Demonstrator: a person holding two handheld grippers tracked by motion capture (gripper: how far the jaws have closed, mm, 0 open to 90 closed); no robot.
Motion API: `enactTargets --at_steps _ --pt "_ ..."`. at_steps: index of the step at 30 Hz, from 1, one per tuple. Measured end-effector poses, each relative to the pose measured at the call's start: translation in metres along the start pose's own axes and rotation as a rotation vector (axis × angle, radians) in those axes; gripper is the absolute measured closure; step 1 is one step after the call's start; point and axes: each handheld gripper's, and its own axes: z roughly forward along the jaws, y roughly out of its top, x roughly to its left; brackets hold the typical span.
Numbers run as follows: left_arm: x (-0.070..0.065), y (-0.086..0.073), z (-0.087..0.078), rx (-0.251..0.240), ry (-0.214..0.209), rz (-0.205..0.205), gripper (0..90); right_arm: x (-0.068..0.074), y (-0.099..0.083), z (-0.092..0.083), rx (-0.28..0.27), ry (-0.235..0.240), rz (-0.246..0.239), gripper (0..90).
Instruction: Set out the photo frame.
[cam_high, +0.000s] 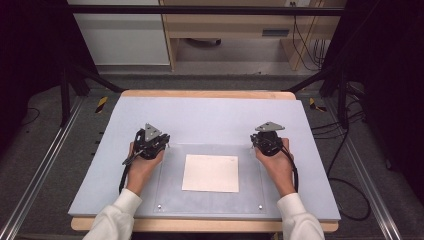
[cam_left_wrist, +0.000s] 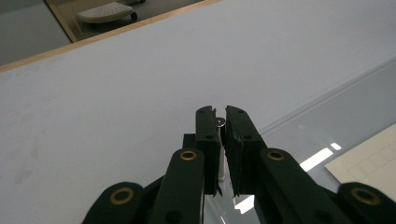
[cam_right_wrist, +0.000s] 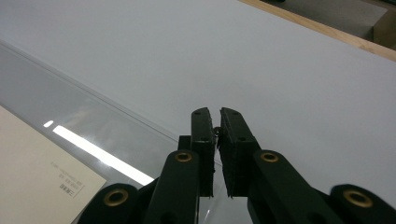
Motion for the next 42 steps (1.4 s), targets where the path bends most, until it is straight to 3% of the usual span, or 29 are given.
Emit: enactTargets --at_steps 14,19,33,42 --pt "-0.002 0.004 0.0 0.033 0.018 -0.05 84.0 0.002 0.003 0.0 0.021 -0.018 0.019 84.7" --pt "-0.001 0.006 0.001 0.05 0.011 -0.052 84.2 0.004 0.005 0.001 0.028 -0.028 0.005 85.0" --pt "0.004 0.014 0.004 0.117 -0.021 -0.049 84.5 -0.001 0.017 0.003 0.115 0.013 0.033 85.8" --pt "0.006 0.017 0.007 0.155 -0.035 -0.043 84.7 -0.001 0.021 0.005 0.149 0.013 0.034 85.8"
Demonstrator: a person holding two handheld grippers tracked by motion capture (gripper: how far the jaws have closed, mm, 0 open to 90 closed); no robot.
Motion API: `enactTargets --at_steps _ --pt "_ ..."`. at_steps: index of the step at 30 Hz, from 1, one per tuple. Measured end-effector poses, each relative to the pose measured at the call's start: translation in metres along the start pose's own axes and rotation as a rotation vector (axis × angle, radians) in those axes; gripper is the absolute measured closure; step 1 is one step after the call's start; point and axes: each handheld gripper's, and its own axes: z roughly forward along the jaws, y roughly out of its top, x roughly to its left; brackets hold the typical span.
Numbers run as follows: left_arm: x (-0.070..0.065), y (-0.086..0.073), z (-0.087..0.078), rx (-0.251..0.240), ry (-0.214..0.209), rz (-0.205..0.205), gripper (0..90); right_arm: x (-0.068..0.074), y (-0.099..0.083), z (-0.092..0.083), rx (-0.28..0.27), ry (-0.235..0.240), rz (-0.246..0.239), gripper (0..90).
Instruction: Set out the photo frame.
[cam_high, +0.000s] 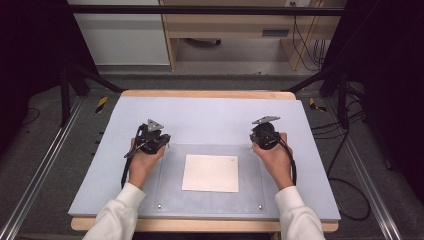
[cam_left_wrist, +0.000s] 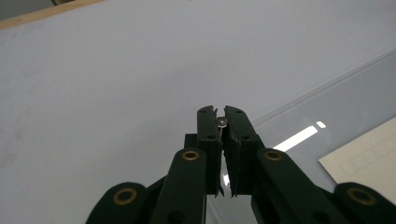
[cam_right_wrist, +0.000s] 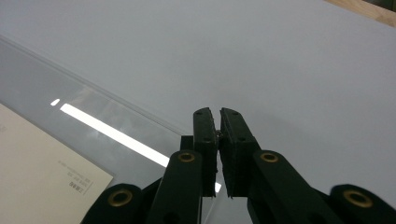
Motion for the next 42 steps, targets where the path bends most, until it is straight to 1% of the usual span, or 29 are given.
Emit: enactTargets --at_steps 4,6,8,10,15,17,19,20,21,26,27,29,30,31,34,37,38,42 --pt "0.001 0.002 0.002 0.017 -0.011 0.003 84.8 -0.001 0.001 0.0 0.01 0.006 0.003 85.9" --pt "0.002 0.002 0.003 0.017 -0.015 -0.005 84.9 -0.001 0.002 0.001 0.016 0.006 0.002 85.8" --pt "0.003 0.003 0.003 0.031 -0.021 0.006 84.9 -0.001 0.003 0.001 0.026 0.009 0.005 85.9" --pt "0.003 0.004 0.003 0.032 -0.025 0.001 84.9 -0.002 0.005 0.001 0.037 0.013 0.004 85.9" --pt "0.006 0.006 0.004 0.054 -0.034 0.012 84.9 -0.004 0.009 0.003 0.055 0.023 0.006 85.9" --pt "0.006 0.007 0.005 0.056 -0.038 0.005 84.9 -0.004 0.009 0.004 0.055 0.021 0.005 85.9" --pt "0.006 0.008 0.005 0.067 -0.041 0.016 84.9 -0.004 0.01 0.005 0.059 0.023 0.007 86.0" --pt "0.006 0.009 0.005 0.08 -0.046 0.025 84.8 -0.004 0.01 0.005 0.064 0.021 0.006 86.0" --pt "0.007 0.009 0.006 0.075 -0.049 0.017 84.8 -0.004 0.011 0.005 0.071 0.023 0.003 86.0" --pt "0.008 0.009 0.007 0.078 -0.056 0.006 84.9 -0.004 0.014 0.006 0.089 0.023 0.001 85.9" --pt "0.008 0.01 0.007 0.084 -0.056 0.013 84.9 -0.004 0.015 0.006 0.091 0.022 0.001 86.0" --pt "0.008 0.01 0.008 0.088 -0.055 0.01 84.9 -0.004 0.016 0.007 0.099 0.026 0.006 86.0" --pt "0.008 0.011 0.008 0.091 -0.054 0.011 84.9 -0.005 0.017 0.007 0.106 0.025 0.001 85.9" --pt "0.009 0.012 0.009 0.097 -0.057 0.018 84.9 -0.005 0.018 0.008 0.111 0.027 0.004 85.9" --pt "0.01 0.014 0.01 0.112 -0.067 0.017 84.8 -0.006 0.02 0.009 0.125 0.031 0.005 85.9" --pt "0.013 0.015 0.012 0.122 -0.076 0.014 84.8 -0.007 0.022 0.011 0.131 0.033 0.006 85.9" --pt "0.013 0.016 0.013 0.124 -0.08 0.006 84.8 -0.008 0.023 0.011 0.136 0.037 0.01 85.9" --pt "0.016 0.018 0.015 0.138 -0.097 -0.003 84.7 -0.01 0.025 0.013 0.144 0.044 0.015 85.8"
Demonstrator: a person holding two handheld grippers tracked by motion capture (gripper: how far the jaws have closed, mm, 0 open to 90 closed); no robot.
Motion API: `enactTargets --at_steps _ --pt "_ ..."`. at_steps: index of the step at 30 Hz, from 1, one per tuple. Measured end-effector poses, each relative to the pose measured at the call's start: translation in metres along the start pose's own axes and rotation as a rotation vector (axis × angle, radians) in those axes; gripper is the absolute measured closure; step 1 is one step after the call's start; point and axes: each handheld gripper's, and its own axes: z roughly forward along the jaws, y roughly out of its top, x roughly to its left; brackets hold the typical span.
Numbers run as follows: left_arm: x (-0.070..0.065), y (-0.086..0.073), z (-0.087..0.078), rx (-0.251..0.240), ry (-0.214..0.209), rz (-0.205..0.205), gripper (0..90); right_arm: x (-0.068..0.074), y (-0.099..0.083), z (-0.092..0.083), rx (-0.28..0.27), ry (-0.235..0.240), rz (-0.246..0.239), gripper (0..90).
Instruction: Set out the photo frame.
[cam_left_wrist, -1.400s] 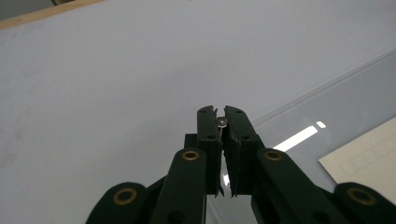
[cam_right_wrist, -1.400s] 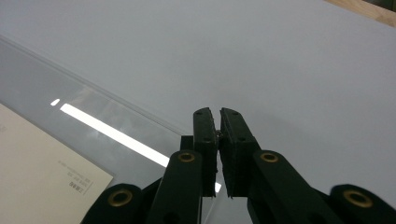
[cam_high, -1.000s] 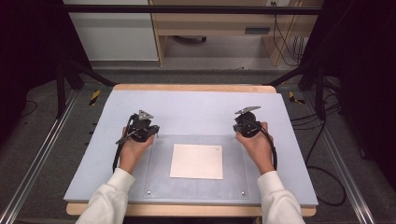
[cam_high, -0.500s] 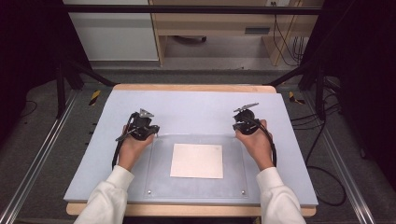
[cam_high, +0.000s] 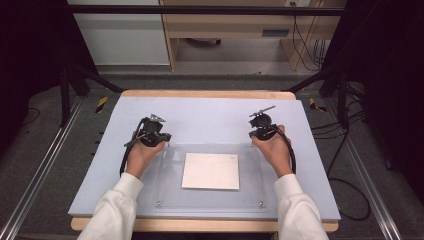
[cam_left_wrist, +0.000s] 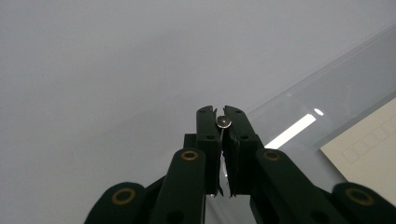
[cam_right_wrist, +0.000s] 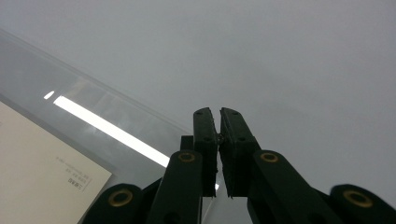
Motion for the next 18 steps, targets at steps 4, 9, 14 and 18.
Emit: enactTargets --at_steps 4,9,14,18 --pt "0.0024 0.0006 0.0014 0.002 -0.01 -0.007 84.7 -0.003 0.0016 0.0013 0.005 0.013 0.011 85.7" --pt "0.0043 0.0012 0.0032 0.001 -0.02 -0.019 84.7 -0.0068 0.002 0.0026 0.001 0.029 0.032 85.6" --pt "0.0047 0.0018 0.0041 0.004 -0.02 -0.022 84.8 -0.0078 0.0009 0.0021 -0.007 0.033 0.023 85.3" --pt "0.005 0.0024 0.0049 0.009 -0.022 -0.027 84.8 -0.0076 -0.0001 0.0023 -0.018 0.033 0.014 85.1"
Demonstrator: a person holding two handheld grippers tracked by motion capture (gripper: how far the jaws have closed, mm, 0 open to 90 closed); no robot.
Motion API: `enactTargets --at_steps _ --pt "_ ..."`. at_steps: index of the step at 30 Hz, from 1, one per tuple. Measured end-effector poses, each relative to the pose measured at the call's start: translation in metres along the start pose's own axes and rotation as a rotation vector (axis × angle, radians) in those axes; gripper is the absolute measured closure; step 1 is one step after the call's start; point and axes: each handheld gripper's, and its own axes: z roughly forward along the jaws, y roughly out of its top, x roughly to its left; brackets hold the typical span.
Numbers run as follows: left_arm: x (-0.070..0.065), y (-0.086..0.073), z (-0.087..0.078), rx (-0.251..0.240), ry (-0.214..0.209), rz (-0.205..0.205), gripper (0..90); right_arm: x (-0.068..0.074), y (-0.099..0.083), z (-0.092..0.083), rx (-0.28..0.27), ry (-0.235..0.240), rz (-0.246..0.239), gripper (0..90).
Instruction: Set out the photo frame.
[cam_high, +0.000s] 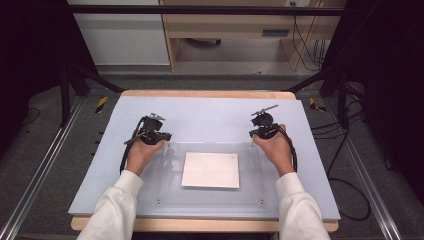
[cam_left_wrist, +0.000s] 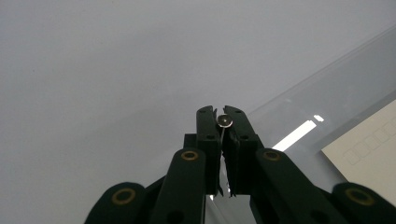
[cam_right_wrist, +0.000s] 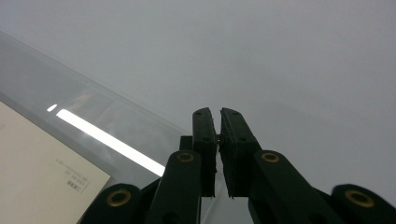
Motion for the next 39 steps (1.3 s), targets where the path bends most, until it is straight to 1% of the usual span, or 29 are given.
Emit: enactTargets --at_steps 3,6,10,13,14,15,17,18,20,21,23,24,26,28,30,33,34,35,37,39 --pt "0.0 0.001 0.0 0.013 0.003 0.002 84.8 0.001 -0.001 0.0 -0.005 -0.005 -0.012 84.6" --pt "-0.001 0.002 0.001 0.015 0.004 -0.002 84.8 0.003 -0.002 -0.001 -0.006 -0.023 -0.034 84.2" --pt "0.0 0.001 0.001 0.012 -0.001 -0.008 84.7 0.004 -0.002 0.0 -0.014 -0.034 -0.051 83.6" --pt "0.0 0.002 0.002 0.016 -0.001 -0.01 84.7 0.005 -0.003 0.0 -0.021 -0.046 -0.054 80.4" --pt "0.0 0.002 0.002 0.021 0.001 -0.006 84.7 0.005 -0.003 0.0 -0.03 -0.051 -0.054 77.9" --pt "0.0 0.002 0.002 0.024 0.001 -0.007 84.7 0.005 -0.005 -0.001 -0.048 -0.057 -0.065 78.1" --pt "0.0 0.002 0.002 0.022 0.0 -0.01 84.7 0.005 -0.007 -0.005 -0.082 -0.062 -0.093 75.1" --pt "0.001 0.002 0.002 0.022 -0.001 -0.012 84.7 0.006 -0.008 -0.007 -0.092 -0.069 -0.095 73.6" --pt "0.001 0.003 0.002 0.029 -0.001 -0.012 84.7 0.006 -0.013 -0.016 -0.122 -0.078 -0.092 66.3" --pt "0.001 0.003 0.003 0.033 -0.003 -0.01 84.7 0.006 -0.017 -0.022 -0.149 -0.089 -0.095 64.7" --pt "0.002 0.004 0.003 0.034 -0.008 -0.014 84.7 0.01 -0.027 -0.035 -0.198 -0.092 -0.104 61.1" --pt "0.003 0.004 0.003 0.034 -0.012 -0.016 84.7 0.013 -0.032 -0.041 -0.213 -0.101 -0.115 59.5" --pt "0.004 0.004 0.004 0.038 -0.02 -0.019 84.7 0.015 -0.044 -0.053 -0.256 -0.107 -0.138 55.1" --pt "0.005 0.005 0.004 0.038 -0.023 -0.023 84.6 0.017 -0.058 -0.064 -0.28 -0.109 -0.148 49.3" --pt "0.005 0.006 0.005 0.045 -0.025 -0.022 84.7 0.017 -0.072 -0.073 -0.304 -0.101 -0.149 43.0" --pt "0.006 0.007 0.005 0.057 -0.025 -0.021 84.6 0.018 -0.096 -0.084 -0.347 -0.1 -0.146 36.1" --pt "0.006 0.008 0.005 0.061 -0.027 -0.02 84.6 0.019 -0.105 -0.087 -0.354 -0.1 -0.145 32.8" --pt "0.006 0.008 0.005 0.06 -0.028 -0.023 84.6 0.02 -0.114 -0.09 -0.359 -0.116 -0.146 31.3" --pt "0.006 0.009 0.006 0.067 -0.026 -0.022 84.6 0.021 -0.133 -0.095 -0.361 -0.126 -0.163 31.6" --pt "0.006 0.01 0.006 0.071 -0.024 -0.02 84.6 0.022 -0.152 -0.099 -0.364 -0.129 -0.163 31.5"
